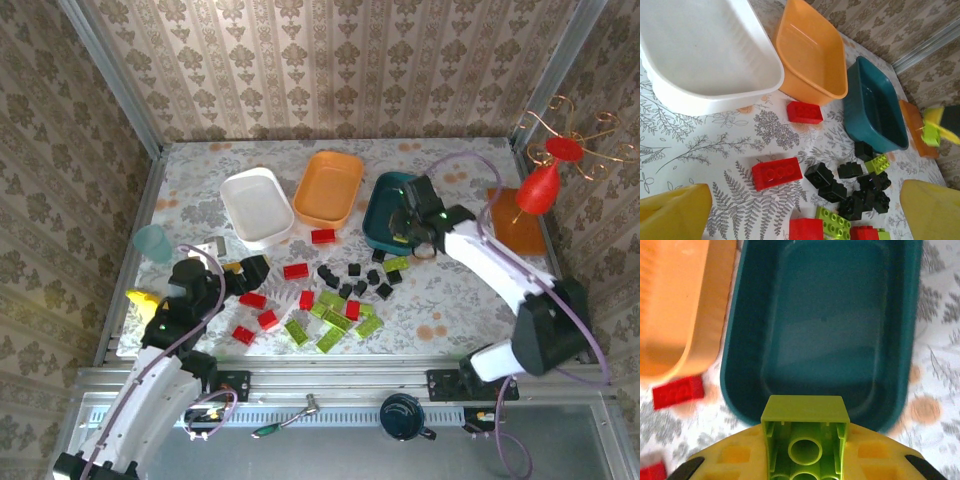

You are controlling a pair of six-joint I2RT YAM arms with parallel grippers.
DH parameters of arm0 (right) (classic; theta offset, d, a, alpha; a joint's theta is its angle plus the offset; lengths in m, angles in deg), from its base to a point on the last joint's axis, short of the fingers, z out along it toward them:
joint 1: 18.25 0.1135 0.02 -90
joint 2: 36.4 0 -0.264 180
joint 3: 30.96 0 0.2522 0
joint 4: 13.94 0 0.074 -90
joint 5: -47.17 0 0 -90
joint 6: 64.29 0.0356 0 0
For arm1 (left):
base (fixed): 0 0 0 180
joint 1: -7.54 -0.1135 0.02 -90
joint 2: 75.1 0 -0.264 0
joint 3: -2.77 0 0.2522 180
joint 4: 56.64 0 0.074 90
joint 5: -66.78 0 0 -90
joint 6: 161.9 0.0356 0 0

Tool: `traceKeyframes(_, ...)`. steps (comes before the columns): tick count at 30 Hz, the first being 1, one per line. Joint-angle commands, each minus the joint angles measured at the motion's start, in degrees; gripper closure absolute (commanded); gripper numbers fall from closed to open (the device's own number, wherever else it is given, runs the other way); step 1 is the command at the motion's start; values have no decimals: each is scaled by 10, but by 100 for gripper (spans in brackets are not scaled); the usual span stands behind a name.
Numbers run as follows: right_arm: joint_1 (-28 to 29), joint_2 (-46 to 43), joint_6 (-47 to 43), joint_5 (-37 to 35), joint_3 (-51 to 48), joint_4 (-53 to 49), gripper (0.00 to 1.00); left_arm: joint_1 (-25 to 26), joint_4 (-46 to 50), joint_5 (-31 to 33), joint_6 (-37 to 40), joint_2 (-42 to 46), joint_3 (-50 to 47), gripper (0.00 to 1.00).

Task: Sort the legos into containers by color
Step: Place the lego in the container.

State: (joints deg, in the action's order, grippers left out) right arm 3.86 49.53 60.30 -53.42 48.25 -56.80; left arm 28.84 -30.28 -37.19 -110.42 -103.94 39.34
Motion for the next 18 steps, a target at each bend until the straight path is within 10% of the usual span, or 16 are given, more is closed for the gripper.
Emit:
traceKeyframes(1, -10, 89, -40, -48, 59, -6, 73, 9, 49, 22, 22, 12, 25, 3)
traceKeyframes(5, -20, 158, -43, -52, 106, -14, 69, 15, 94, 38, 26, 26, 34, 3)
traceKeyframes(10, -19, 178, -47, -36, 136, -29, 31, 22, 114, 55, 18, 26, 38, 3)
traceKeyframes(18, 36, 69, -57, -40, 68, 0, 24, 91, 194, 170, -20, -17, 38, 10)
